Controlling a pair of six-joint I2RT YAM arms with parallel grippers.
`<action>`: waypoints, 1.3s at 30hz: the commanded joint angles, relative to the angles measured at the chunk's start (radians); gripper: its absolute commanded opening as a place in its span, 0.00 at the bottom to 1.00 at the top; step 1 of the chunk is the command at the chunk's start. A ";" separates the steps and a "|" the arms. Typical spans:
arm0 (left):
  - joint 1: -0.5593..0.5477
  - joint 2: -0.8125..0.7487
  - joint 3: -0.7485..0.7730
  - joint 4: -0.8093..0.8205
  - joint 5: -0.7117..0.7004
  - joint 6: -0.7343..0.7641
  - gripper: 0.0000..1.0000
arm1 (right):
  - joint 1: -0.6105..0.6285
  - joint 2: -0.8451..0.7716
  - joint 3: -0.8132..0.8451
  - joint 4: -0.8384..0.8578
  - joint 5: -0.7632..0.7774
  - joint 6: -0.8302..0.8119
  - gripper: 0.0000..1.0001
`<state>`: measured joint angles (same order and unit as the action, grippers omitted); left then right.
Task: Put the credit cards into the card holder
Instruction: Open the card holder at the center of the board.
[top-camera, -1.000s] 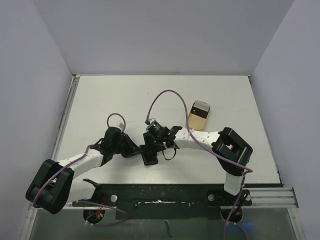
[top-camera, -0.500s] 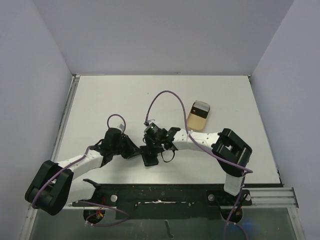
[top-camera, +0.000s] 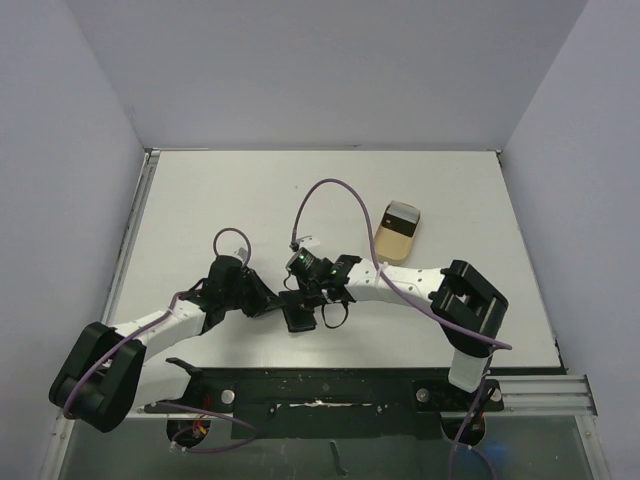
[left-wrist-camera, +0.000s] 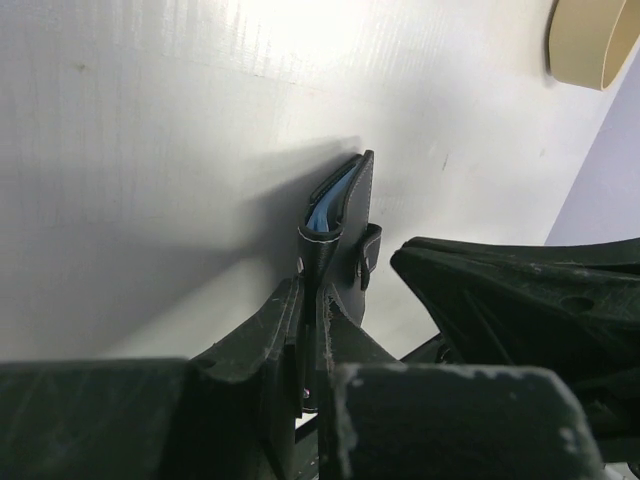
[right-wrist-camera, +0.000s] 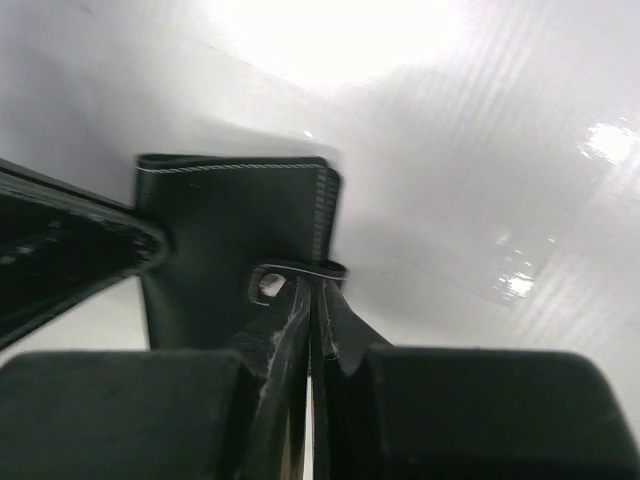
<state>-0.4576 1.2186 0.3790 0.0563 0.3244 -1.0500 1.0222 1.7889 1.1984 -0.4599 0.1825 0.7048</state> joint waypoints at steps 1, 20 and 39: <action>0.004 -0.024 0.014 0.009 -0.018 0.021 0.00 | -0.012 -0.052 -0.025 -0.074 0.094 -0.030 0.00; 0.004 -0.031 0.031 0.019 -0.001 -0.002 0.00 | -0.002 -0.028 0.032 0.043 -0.128 -0.021 0.34; 0.004 -0.037 0.008 0.033 0.011 -0.005 0.00 | 0.023 0.086 0.051 -0.109 0.078 -0.023 0.31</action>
<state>-0.4557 1.2106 0.3717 0.0395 0.3012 -1.0447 1.0355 1.8702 1.2568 -0.4988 0.1280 0.6914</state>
